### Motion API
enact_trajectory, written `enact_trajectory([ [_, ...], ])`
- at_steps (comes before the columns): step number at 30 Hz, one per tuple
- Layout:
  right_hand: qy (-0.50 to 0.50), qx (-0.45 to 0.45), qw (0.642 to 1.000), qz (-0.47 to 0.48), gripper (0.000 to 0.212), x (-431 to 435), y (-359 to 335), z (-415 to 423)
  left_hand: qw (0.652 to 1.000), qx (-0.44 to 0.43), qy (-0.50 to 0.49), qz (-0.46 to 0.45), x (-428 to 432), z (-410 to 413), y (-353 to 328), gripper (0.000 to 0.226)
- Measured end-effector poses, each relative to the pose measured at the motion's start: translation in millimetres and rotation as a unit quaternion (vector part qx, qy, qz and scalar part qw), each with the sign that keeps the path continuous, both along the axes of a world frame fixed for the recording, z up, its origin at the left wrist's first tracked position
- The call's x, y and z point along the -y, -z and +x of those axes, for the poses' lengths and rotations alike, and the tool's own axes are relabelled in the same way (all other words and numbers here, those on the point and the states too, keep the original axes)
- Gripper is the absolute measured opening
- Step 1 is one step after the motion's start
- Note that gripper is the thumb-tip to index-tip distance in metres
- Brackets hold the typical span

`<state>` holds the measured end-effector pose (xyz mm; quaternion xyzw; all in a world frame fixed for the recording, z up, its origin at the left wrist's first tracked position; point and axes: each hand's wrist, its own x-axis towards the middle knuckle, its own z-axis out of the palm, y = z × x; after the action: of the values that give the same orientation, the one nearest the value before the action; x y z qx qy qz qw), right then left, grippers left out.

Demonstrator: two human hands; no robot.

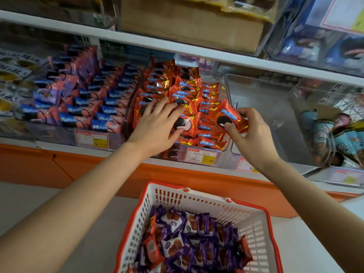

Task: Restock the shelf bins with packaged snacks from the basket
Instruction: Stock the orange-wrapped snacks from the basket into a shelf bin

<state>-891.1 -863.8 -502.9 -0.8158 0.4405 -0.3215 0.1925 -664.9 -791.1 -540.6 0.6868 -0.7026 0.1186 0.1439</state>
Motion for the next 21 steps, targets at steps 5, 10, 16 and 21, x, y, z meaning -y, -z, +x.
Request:
enact_trajectory([
  [5,0.04,-0.079,0.994,-0.071,0.034,34.9,-15.0,30.7,0.999,-0.012,0.011,-0.049,13.5,13.5,-12.0,0.053],
  [10,0.079,-0.216,0.968,-0.1,0.038,76.2,-17.0,65.3,1.0,-0.015,-0.002,-0.021,20.8,23.6,-0.4,0.056],
  [16,0.075,-0.357,0.918,-0.156,0.05,106.1,-14.6,99.4,0.997,-0.035,-0.004,-0.07,24.1,23.7,10.4,0.052],
  [21,0.092,-0.356,0.923,-0.116,0.053,131.5,-14.5,115.6,0.995,-0.039,0.001,-0.091,24.8,24.5,14.0,0.051],
])
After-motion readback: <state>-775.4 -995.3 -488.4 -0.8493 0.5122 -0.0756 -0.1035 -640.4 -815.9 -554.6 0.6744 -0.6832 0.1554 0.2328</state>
